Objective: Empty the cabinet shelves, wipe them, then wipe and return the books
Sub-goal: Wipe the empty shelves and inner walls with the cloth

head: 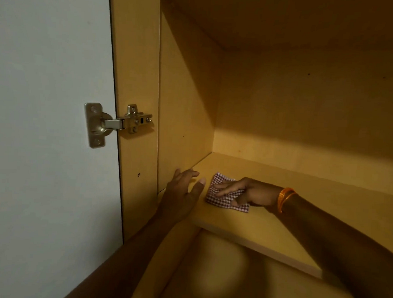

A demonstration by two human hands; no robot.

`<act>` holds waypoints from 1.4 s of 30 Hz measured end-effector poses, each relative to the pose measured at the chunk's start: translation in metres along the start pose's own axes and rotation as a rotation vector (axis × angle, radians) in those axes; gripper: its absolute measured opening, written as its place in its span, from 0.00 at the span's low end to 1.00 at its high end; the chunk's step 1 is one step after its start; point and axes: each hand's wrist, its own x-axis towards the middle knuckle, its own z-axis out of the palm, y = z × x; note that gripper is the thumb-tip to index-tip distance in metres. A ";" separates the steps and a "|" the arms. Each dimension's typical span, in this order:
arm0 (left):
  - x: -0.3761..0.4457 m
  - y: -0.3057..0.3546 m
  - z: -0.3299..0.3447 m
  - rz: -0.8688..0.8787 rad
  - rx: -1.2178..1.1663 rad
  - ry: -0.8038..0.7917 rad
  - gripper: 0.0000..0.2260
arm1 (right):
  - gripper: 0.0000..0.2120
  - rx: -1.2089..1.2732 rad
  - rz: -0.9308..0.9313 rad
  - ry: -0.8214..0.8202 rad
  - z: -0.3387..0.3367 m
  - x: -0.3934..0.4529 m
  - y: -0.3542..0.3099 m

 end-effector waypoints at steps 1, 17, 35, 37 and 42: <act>-0.001 0.000 0.000 0.007 0.003 -0.020 0.21 | 0.23 0.020 0.023 0.027 -0.004 -0.004 0.005; -0.002 -0.010 -0.003 0.048 -0.178 0.031 0.35 | 0.23 -0.441 0.062 0.269 0.070 0.053 -0.083; -0.005 -0.009 -0.004 0.268 -0.150 -0.020 0.27 | 0.09 0.089 -0.013 0.661 0.071 -0.041 -0.080; -0.007 0.000 -0.005 0.292 -0.185 -0.040 0.24 | 0.09 0.272 -0.058 0.776 0.074 -0.052 -0.083; -0.022 0.044 -0.005 0.250 -0.402 -0.202 0.17 | 0.10 0.557 -0.057 0.844 0.076 -0.091 -0.103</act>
